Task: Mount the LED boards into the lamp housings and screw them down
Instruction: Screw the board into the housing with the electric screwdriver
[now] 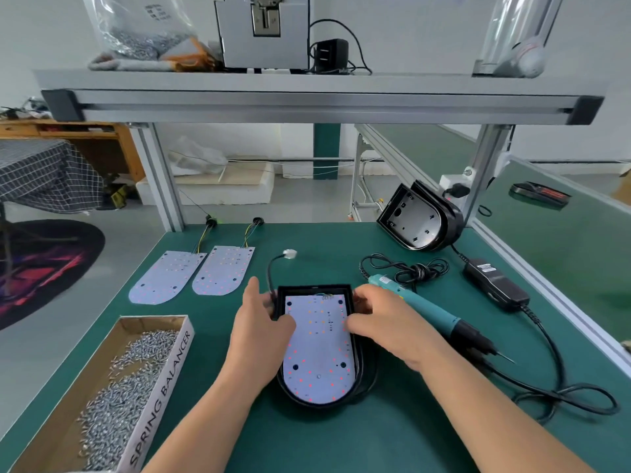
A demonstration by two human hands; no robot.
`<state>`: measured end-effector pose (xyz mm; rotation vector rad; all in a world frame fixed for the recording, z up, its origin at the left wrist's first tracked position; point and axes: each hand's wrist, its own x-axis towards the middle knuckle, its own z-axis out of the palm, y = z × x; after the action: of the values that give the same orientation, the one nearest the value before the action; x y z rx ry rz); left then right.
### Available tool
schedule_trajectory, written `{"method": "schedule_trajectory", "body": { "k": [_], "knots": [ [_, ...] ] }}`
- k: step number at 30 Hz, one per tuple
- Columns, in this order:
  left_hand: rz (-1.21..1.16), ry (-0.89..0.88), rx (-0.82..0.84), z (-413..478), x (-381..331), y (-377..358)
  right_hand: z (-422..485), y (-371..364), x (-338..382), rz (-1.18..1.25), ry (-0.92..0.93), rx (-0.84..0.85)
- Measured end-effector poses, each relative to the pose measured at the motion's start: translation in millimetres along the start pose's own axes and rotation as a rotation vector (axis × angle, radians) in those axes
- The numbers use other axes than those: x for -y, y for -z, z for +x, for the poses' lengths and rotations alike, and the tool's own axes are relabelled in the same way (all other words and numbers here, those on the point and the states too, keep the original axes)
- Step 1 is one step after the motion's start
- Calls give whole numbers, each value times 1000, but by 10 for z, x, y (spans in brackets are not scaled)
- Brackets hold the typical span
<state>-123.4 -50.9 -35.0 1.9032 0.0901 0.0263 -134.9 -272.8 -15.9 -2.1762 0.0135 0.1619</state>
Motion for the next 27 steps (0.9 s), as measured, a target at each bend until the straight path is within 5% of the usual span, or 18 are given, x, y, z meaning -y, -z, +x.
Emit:
{"method": "schedule_trajectory", "body": {
  "k": [7,11,17,21,27],
  "knots": [
    [-501,-158,187,-37,-77,42,-57,98,36,412,369,-129],
    [-568,-130,320,-14,-70,33,-97,161,77,302,398,-142],
    [-714,-95,366,-2,-75,125,-163,259,89,58,445,135],
    [-779,-99,203,-9,-98,106,-167,278,199,-122,406,25],
    [-786,-91,112,-76,-130,-27,-170,370,160,-117,289,149]
  ]
}}
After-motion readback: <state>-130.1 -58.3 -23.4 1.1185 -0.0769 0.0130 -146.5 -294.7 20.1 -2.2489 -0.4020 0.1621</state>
